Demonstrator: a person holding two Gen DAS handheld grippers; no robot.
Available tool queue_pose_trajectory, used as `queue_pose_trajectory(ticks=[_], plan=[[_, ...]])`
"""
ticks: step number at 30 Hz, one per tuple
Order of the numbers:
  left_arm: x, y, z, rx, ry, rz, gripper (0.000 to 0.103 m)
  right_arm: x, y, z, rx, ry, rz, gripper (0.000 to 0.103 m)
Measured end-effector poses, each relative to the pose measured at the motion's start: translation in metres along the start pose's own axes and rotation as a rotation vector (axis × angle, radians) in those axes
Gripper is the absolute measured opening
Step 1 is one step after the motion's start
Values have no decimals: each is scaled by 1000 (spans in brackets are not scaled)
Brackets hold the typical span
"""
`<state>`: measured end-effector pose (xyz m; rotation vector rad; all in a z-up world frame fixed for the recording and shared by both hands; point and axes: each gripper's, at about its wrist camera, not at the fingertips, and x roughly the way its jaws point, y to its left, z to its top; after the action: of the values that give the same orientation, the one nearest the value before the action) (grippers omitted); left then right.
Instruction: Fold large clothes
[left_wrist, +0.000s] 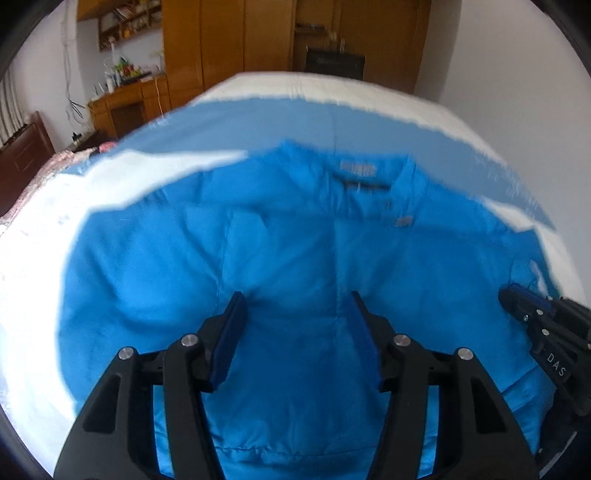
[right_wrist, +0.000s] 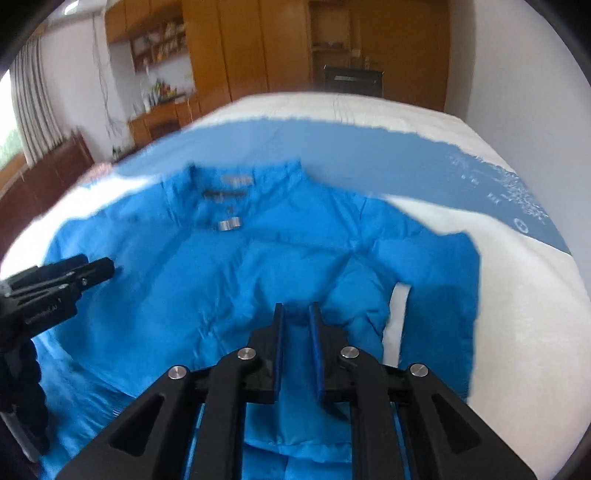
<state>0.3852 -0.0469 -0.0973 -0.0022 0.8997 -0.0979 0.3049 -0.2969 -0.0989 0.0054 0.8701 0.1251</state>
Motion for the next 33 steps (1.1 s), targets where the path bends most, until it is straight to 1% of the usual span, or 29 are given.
queue_pose_trajectory(ticks=[3,5,7,8,10,12,13,14,15,16,18,20,23,25,26,27,28,29,30,31,32,33], plan=[[6,2,-4,8,17,-11,56,8,3,-6,-25,11,-14,12],[8,1,-5,20,15,-3,56,8,6,-11,-26,7,-17,12],[3,1,-6,24,3,11,56,3,1,-12,-6,-5,8,12],[-1,1,-7,22,-2,19,54,-3,-3,-13,17,-19,34,12],[-17,2,-9,12,-31,14,53,-17,-6,-14,28,-61,78,12],[-33,-3,-12,36,-80,2,53,-29,-5,-15,12,-99,86,13],[-37,-7,-13,55,-96,6,53,-28,-4,-14,22,-86,103,15],[-36,-10,-14,65,-93,4,53,-24,-3,-15,25,-63,125,14],[-32,-12,-16,74,-76,-6,53,-17,0,-17,20,-36,129,14],[-24,-14,-18,80,-45,-16,55,-11,1,-18,11,-23,108,12],[-9,-13,-21,83,-8,-6,56,-1,5,-19,-10,0,83,11],[-3,-13,-20,87,10,-5,56,2,8,-20,-23,6,68,11],[0,-15,-21,92,13,6,57,4,11,-22,-41,6,49,10],[-1,-16,-19,102,17,20,57,2,9,-21,-37,4,64,10],[-4,-14,-20,100,23,18,56,-3,2,-22,-10,-3,98,10],[-12,-11,-19,92,39,11,56,-10,-4,-23,16,-6,130,10],[-18,-8,-18,83,44,0,55,-24,-13,-25,52,-16,188,13],[-37,-1,-19,66,31,-34,57,-39,-20,-26,65,-33,222,14],[-54,7,-21,59,12,-56,65,-57,-25,-29,61,-51,220,14],[-72,16,-27,61,-6,-61,70,-69,-28,-33,51,-60,203,16],[-91,26,-35,67,-26,-49,74,-86,-30,-40,31,-73,177,22],[-107,35,-45,75,-48,-31,75,-104,-33,-50,9,-88,166,25]])
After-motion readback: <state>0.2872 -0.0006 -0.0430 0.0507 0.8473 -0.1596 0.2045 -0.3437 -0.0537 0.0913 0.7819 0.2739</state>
